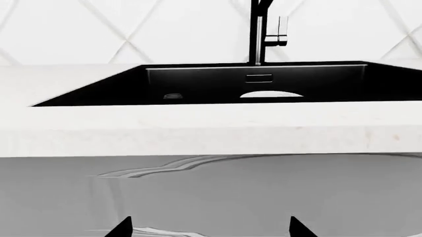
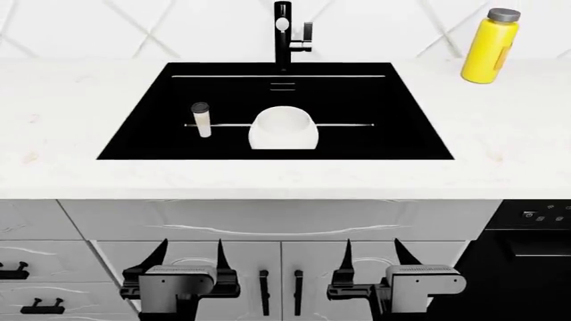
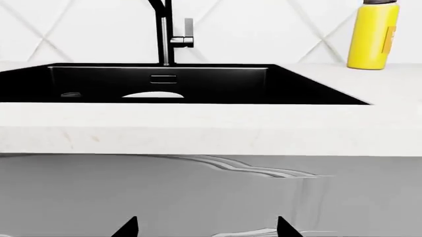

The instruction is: Pick the cup and bowl from the sink and place them on the counter for drying.

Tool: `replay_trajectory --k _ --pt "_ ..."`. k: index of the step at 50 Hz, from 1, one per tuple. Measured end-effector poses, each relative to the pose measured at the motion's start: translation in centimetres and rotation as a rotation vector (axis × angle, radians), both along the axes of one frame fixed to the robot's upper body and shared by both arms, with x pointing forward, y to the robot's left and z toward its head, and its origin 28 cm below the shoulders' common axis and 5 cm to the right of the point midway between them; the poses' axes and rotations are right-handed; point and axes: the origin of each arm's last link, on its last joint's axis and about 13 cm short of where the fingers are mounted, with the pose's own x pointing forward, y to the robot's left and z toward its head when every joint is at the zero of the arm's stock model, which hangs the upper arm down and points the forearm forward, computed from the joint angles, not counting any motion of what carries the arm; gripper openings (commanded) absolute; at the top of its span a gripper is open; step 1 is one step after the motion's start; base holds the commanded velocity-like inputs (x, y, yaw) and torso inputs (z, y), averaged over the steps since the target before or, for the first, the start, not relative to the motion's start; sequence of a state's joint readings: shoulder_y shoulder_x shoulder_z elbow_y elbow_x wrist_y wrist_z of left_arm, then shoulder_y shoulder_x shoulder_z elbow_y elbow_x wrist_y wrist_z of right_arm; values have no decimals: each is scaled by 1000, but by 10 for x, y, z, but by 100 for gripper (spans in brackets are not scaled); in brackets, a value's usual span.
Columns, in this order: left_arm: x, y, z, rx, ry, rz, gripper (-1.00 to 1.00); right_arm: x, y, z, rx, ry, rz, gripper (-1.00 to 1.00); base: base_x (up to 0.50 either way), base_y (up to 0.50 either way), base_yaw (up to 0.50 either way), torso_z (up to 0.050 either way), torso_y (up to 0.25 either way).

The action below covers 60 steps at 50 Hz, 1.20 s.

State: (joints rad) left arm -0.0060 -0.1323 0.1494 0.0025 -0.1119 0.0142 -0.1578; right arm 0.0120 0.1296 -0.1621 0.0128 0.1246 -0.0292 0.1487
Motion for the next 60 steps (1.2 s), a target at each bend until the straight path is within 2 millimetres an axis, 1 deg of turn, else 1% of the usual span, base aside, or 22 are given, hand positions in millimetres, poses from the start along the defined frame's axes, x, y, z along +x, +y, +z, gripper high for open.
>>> replay_trajectory --k 6,26,32,35,39,44,50,60 --pt "0 0 0 2 0 0 100 0 0 0 0 1 0 100 0 0 0 50 0" --pt "1 0 1 7 -2 13 100 0 0 0 1 6 3 100 0 0 0 0 0" --pt "2 0 7 -3 5 13 100 1 -1 3 30 17 5 100 0 0 0 0 0" --pt "5 1 16 -4 10 7 100 2 -4 9 40 27 2 100 0 0 0 0 0" --pt "9 2 32 1 14 -5 100 6 -10 26 48 35 3 100 0 0 0 0 0" --pt "16 5 58 9 29 -19 100 15 -21 58 41 25 12 100 0 0 0 0 0" --pt "26 11 99 17 25 -43 100 31 -34 105 28 -3 32 100 0 0 0 0 0" --pt "48 22 170 44 21 -94 100 63 -56 191 -1 -2 97 100 0 0 0 0 0"
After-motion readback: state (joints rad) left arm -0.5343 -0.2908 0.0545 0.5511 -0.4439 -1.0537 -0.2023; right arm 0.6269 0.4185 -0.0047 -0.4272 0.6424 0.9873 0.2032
